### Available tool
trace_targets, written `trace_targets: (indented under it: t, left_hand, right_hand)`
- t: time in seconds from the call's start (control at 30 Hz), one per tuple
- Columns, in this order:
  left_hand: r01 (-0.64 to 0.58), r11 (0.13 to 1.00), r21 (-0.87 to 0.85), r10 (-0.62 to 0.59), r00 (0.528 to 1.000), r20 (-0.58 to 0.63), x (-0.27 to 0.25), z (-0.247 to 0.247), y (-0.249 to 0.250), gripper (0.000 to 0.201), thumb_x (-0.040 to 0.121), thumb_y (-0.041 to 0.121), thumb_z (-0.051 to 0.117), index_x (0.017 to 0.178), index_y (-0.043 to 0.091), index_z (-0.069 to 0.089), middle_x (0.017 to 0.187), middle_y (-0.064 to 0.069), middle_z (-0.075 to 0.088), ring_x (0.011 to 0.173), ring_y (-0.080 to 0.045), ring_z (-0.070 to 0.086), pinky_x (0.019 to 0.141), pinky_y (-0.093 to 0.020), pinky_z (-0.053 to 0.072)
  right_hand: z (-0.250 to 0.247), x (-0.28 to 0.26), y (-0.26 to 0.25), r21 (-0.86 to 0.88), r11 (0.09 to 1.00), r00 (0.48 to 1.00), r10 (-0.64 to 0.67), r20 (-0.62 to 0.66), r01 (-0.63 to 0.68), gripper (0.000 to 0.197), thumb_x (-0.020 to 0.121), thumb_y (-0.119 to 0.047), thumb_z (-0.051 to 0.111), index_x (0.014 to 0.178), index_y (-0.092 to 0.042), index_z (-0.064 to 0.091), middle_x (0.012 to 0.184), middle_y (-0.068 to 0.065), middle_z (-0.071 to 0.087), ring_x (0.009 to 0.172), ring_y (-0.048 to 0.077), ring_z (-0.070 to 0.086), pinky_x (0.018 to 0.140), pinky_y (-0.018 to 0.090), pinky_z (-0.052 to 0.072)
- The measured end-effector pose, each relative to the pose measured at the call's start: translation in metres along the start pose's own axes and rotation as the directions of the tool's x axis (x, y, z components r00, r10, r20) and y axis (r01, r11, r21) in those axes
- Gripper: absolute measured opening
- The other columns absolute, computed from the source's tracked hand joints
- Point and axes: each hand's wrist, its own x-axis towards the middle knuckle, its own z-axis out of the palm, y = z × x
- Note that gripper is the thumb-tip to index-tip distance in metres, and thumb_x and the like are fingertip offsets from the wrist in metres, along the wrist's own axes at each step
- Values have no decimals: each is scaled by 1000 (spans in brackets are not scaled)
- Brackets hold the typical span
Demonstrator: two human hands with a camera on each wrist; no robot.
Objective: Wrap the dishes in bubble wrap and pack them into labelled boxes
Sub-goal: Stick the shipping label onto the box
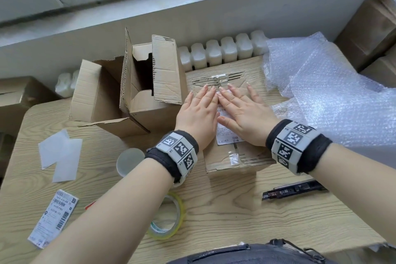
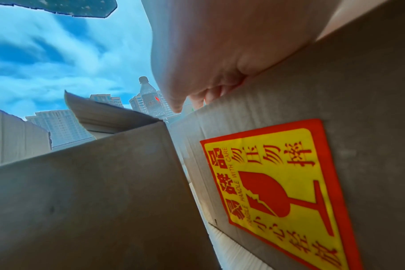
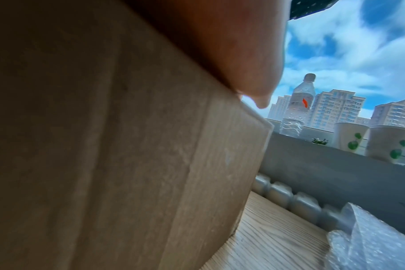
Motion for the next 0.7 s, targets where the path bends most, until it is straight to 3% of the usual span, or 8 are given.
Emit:
trace_targets:
  t: [0.17,0.3,0.4,0.6,0.7]
  left_hand:
    - [25,1000,12,-26,999,26,0,-1,-4,56,101,42,13,152,21,3,160,7,-3,147,-11,-7,118,-40,-6]
    - [56,998,5,-56,997,47,-5,1,-4,60,101,45,13,152,17,1,160,3,-5,146,-11,-9,119,-38,-5]
    - [69,998,6,-70,996,53,-15,1,-5,61,100,46,13,152,16,-1,160,3,-7,146,-11,-11,119,-38,-6]
    - [102,994,25,-104,992,68,-20,1,-2,63,100,49,15,152,17,-1,160,3,-6,146,-11,-9,119,-40,-4]
    - [118,992,37,-120,991,57,-23,0,1,64,99,50,16,152,17,0,160,2,-5,146,-11,-8,119,-41,-4]
  right_hand:
    - [1,4,11,-33,998,998,55,-19,-56,98,68,-69,-21,150,-19,-6,158,-5,-11,144,9,-13,114,40,-17]
    - [1,-2,21,-40,993,994,114,0,-113,88,79,-71,-11,150,-19,-10,158,-3,-14,144,11,-16,115,42,-16]
    - [3,-13,22,-65,991,993,121,5,-120,94,69,-66,-20,150,-20,-11,157,-5,-16,143,11,-17,113,42,-18]
    - [11,-40,6,-84,996,999,32,25,-30,89,68,-59,-22,149,-24,-13,148,-11,-25,138,9,-25,114,45,-18]
    - [15,-51,-3,-89,996,999,12,41,-8,90,67,-57,-23,150,-25,-8,156,-10,-17,143,11,-18,115,44,-15]
